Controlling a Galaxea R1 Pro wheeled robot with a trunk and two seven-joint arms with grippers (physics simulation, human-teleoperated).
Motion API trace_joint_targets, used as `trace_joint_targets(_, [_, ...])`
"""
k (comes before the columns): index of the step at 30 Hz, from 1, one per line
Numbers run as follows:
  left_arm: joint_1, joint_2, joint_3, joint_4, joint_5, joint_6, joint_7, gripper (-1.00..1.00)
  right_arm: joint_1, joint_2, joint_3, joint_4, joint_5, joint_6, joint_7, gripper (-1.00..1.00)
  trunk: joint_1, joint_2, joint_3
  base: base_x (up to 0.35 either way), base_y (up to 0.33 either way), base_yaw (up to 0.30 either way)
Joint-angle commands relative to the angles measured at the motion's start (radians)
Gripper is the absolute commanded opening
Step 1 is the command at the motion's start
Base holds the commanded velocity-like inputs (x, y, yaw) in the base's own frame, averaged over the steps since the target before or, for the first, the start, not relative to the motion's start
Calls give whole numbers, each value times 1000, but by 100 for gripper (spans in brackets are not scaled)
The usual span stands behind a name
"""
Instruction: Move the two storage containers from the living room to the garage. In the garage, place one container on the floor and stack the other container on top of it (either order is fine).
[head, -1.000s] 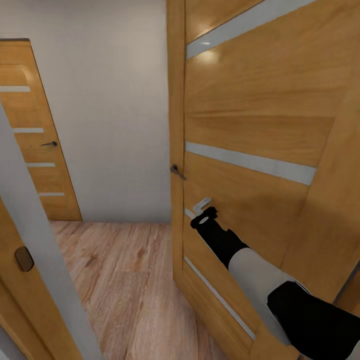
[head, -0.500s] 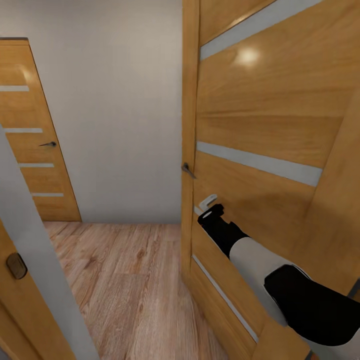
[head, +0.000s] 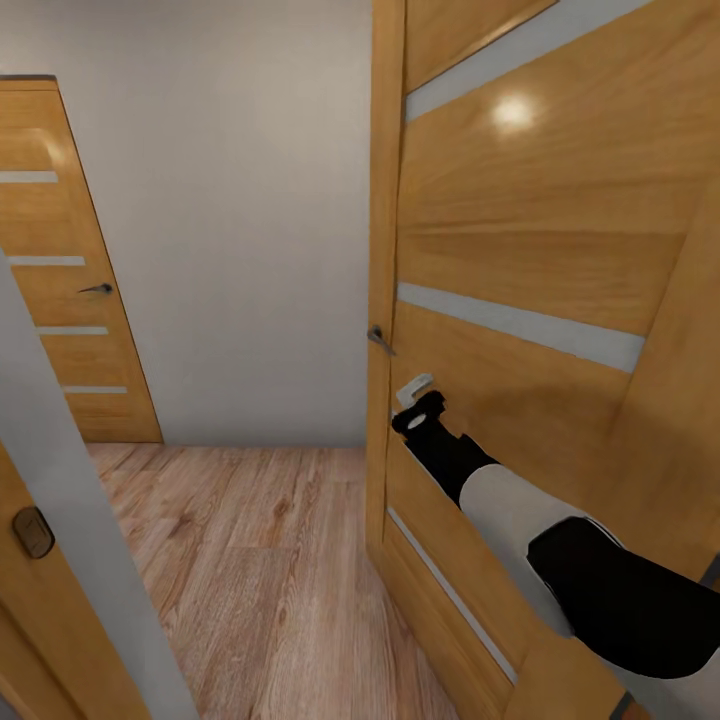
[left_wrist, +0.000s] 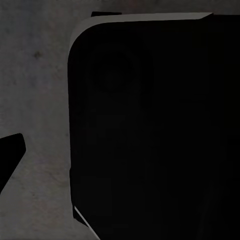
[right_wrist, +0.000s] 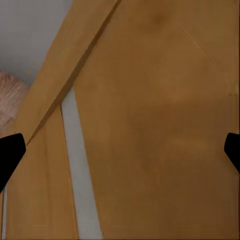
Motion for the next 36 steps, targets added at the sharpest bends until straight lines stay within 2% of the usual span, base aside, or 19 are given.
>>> trace_joint_targets(1, [0,0,1,0,2,-2,0,100,-1,0,4,-1,6,0,-1,100,0,-1,-1,0,0,0])
trace_joint_targets(3, [0,0,1,0,2,-2,0,100,-1,0,4,-2,-8,-15,0,100,0,-1,-1,0,0,0])
trace_joint_targets(8, [0,0,1,0,2,-2,0,100,2,0,6,-3,-87,-32,9,100,0,-1,-1,0,0,0])
trace_joint_targets(12, [0,0,1,0,2,-2,0,100,2,0,7,-3,-105,-34,14,100,0,-1,-1,0,0,0])
trace_joint_targets(26, [0,0,1,0,3,-2,1,100,2,0,8,9,-109,-31,8,100,0,-1,-1,6,0,0])
trace_joint_targets(36, [0,0,1,0,4,-2,3,100,2,0,9,13,-102,-29,2,100,0,-1,-1,281,0,0])
